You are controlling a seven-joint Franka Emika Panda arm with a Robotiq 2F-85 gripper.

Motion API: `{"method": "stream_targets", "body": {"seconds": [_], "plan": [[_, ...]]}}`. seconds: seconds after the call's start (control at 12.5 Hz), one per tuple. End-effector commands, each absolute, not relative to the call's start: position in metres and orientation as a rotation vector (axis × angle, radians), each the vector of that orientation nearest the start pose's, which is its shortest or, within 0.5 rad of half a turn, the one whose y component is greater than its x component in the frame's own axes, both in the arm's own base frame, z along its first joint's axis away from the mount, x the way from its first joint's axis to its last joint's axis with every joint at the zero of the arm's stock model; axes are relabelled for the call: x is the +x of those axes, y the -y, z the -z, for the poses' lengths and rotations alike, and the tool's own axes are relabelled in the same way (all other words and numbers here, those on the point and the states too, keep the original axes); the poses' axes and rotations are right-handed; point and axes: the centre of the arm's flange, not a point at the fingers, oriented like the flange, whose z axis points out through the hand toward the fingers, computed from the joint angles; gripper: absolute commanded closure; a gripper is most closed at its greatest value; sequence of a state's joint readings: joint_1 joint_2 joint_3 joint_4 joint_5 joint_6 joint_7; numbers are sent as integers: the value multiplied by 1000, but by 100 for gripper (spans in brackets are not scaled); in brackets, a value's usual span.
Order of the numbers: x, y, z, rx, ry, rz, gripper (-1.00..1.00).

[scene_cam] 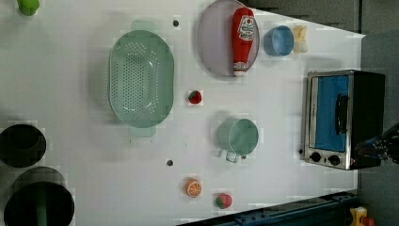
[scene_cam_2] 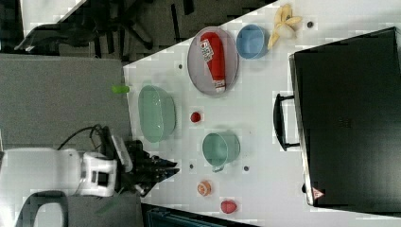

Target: Flap open oven.

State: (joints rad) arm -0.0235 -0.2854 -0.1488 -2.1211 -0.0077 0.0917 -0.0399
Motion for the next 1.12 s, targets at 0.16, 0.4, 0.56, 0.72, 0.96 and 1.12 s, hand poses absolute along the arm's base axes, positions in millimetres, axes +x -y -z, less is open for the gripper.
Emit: {"method": "stream_targets", "body": {"seconds": [0.16, 0.4, 0.56, 0.72, 0.96, 1.12], "plan": [[455, 127, -499, -2997, -978, -203, 65], [466, 164, -472, -3177, -601, -135, 65], [474, 186, -456, -3227, -392, -55, 65], [476, 207, -439, -3253, -228, 12, 65], [477, 238, -413, -3280, -127, 46, 65], [474, 253, -392, -3287, -115, 13, 65]]}}
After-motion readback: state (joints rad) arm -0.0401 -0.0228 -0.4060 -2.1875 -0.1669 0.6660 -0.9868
